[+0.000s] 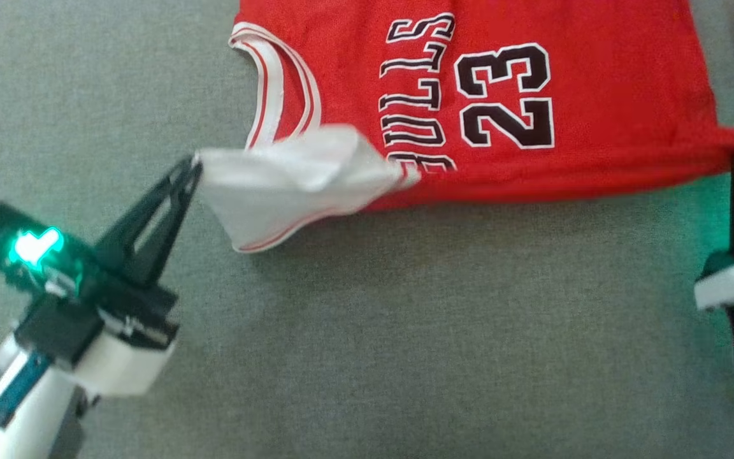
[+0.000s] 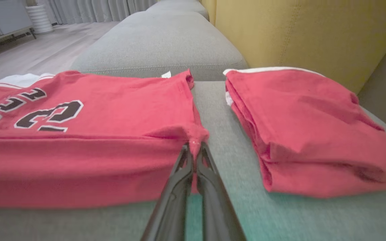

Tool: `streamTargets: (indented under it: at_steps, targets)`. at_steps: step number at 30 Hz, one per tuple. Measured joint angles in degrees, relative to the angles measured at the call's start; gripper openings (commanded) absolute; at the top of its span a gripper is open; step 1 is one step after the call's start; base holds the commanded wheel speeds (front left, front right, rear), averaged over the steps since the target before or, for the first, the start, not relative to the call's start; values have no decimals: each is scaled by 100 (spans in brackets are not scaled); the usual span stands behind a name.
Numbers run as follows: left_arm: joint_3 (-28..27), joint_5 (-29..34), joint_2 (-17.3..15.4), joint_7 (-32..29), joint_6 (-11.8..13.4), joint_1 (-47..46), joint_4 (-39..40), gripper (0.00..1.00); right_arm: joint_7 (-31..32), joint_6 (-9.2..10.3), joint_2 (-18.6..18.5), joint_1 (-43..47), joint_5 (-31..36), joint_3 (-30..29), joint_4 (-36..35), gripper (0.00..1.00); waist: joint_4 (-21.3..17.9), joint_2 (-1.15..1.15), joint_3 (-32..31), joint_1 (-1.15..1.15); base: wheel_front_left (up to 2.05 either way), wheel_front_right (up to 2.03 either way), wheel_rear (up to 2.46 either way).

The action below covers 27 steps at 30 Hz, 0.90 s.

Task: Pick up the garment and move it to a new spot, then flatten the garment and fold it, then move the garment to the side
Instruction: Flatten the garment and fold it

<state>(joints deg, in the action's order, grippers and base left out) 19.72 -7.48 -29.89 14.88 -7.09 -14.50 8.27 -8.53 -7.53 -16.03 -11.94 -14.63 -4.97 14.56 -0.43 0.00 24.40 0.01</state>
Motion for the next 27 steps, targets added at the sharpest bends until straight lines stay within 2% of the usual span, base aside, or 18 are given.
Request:
streamTargets:
  at_steps: [7, 15, 16, 17, 18, 19, 20, 25, 27]
  targets:
    - [165, 38, -3, 0, -35, -1057, -402, 0, 259, 0, 55, -788, 91, -35, 132, 0, 2, 0, 221, 1, 0, 0, 0]
    - [489, 31, -12, 0, -51, -1800, -851, 0, 301, 0, 84, -1454, 109, -8, 594, 0, 24, 0, 404, 0, 0, 0, 0]
    - [525, 31, -9, 0, -51, -1887, -899, 0, 298, 0, 85, -1518, 109, -1, 667, 9, 32, 0, 426, 0, 0, 0, 0]
    - [552, 30, -1, 0, -51, -1976, -943, 0, 281, 0, 86, -1580, 109, 5, 732, 26, 39, 0, 448, 0, 0, 0, 0]
    - [576, 22, 11, 0, -51, -2059, -989, 32, 237, 0, 86, -1634, 109, 7, 792, 100, 44, 0, 469, 0, 0, 0, 0]
    - [576, -10, 32, 0, -51, -2122, -1035, 90, 211, 0, 89, -1686, 109, 5, 848, 100, 49, 0, 487, 0, 0, 0, 0]
    - [565, -27, 71, 1, -51, -2176, -1095, 100, 157, 0, 93, -1723, 108, 4, 888, 100, 53, 0, 502, 0, 0, 0, 0]
    - [326, -29, 314, 4, -45, -2139, -1300, 100, -171, 0, 145, -1791, 12, 138, 937, 100, 42, 0, 519, 0, 0, 0, 0]
    - [193, -42, 443, 5, 32, -1967, -1318, 100, -286, 0, 164, -1789, -69, 210, 927, 100, 25, 0, 497, 0, 0, 0, 0]
